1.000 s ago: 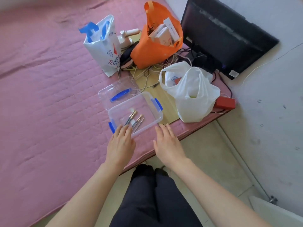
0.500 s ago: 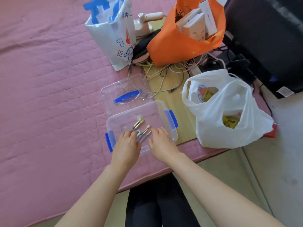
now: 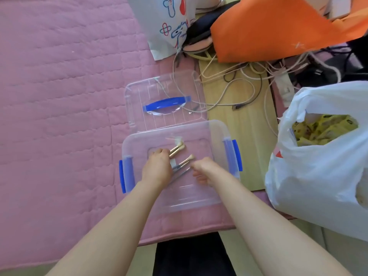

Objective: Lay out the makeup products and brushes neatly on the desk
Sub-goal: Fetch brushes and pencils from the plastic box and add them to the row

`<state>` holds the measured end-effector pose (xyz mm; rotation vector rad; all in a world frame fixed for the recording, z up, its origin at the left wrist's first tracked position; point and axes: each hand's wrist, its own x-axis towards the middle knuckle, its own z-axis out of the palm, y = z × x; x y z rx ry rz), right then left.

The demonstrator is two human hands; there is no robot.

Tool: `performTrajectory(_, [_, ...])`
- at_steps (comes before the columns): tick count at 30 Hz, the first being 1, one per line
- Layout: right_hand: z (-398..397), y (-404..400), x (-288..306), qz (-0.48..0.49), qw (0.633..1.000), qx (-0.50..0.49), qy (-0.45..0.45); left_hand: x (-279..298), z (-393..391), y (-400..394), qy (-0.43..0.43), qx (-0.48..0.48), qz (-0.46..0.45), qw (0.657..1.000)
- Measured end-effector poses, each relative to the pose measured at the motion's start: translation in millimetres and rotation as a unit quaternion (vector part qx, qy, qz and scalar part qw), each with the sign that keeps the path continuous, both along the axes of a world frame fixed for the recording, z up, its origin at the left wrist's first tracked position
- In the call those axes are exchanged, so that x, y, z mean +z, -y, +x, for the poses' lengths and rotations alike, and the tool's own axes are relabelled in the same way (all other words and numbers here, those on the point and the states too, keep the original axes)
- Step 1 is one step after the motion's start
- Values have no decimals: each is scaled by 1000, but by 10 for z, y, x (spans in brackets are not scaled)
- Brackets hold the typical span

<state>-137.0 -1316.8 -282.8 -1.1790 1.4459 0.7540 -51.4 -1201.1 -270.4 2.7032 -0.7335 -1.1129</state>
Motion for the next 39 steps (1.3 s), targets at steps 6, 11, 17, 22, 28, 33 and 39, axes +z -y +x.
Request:
performTrajectory(6, [13,-112,-260,8,999,-11,-33,-223,21,21,0,0,30,1000])
performTrajectory(11, [68,-182,-408,-63,997,-23,-38,-401,78,-20,17,9,30,999])
performTrajectory(17, [45,-192,-476,-139,984,74,-84,-495,133,6,26,15,38,999])
performTrajectory(22, [24,-180,-443,-158,985,27,-64,-509,144,0,5,73,26,997])
performTrajectory(28, [59,-236,-373,-109,985,-135,14,-395,88,37,-48,168,-7,985])
performTrajectory(33, [136,-285,-288,-70,976,-204,-9,-461,29,-28,-60,221,-25,973])
performTrajectory(39, [193,-454,-389,-87,984,-151,-41,-565,65,-58,-56,182,-30,981])
